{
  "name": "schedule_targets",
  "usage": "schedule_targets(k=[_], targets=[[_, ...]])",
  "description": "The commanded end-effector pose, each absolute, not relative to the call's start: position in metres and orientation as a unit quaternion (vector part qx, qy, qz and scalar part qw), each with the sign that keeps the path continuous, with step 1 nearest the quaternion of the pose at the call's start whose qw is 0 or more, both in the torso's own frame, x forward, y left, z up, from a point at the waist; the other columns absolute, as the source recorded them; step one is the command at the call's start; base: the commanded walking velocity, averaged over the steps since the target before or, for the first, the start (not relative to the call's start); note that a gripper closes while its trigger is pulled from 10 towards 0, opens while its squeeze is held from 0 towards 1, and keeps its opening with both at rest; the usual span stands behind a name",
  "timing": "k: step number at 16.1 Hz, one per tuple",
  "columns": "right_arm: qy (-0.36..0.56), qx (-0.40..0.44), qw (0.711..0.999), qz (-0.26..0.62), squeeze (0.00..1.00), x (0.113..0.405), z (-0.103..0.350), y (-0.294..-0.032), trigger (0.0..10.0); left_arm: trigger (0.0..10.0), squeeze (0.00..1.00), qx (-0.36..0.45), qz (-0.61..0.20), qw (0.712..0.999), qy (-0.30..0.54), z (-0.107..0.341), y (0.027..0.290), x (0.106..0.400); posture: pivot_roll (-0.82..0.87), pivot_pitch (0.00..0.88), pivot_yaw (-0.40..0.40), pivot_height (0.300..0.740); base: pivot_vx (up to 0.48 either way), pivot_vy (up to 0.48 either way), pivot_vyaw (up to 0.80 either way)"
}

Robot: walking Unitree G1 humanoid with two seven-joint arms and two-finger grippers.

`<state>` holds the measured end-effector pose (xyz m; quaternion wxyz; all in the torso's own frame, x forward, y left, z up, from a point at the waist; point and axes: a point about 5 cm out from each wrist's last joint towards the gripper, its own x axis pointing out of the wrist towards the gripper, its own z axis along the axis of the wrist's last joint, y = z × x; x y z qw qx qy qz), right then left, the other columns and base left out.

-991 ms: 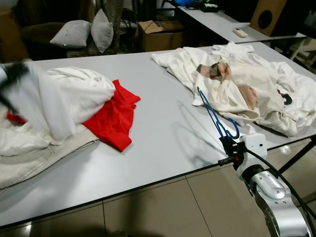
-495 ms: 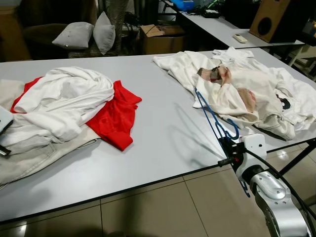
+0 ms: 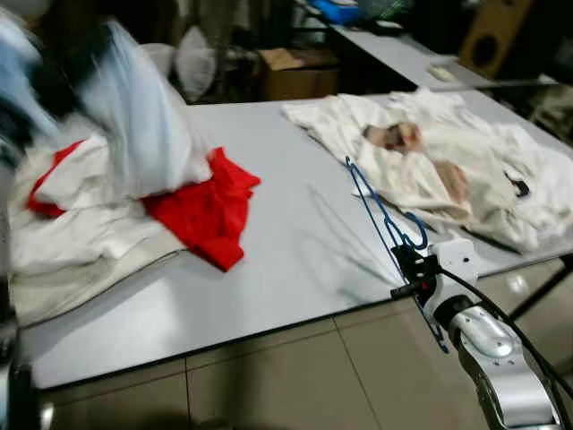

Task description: Hang hanger

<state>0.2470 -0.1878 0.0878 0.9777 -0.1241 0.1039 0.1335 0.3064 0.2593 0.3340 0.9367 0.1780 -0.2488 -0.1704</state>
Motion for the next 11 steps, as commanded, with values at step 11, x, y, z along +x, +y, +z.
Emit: schedule_targets(k=[11], targets=[[0.099, -0.126, 0.981, 0.113, 0.00, 0.250, 0.088, -0.193, 10.0, 0.0, 0.00, 0.208, -0.304, 0.908, -0.201, 0.325, 0.176, 0.337, 0.07, 0.000, 0.000, 0.740, 0.000, 0.000, 0.00]])
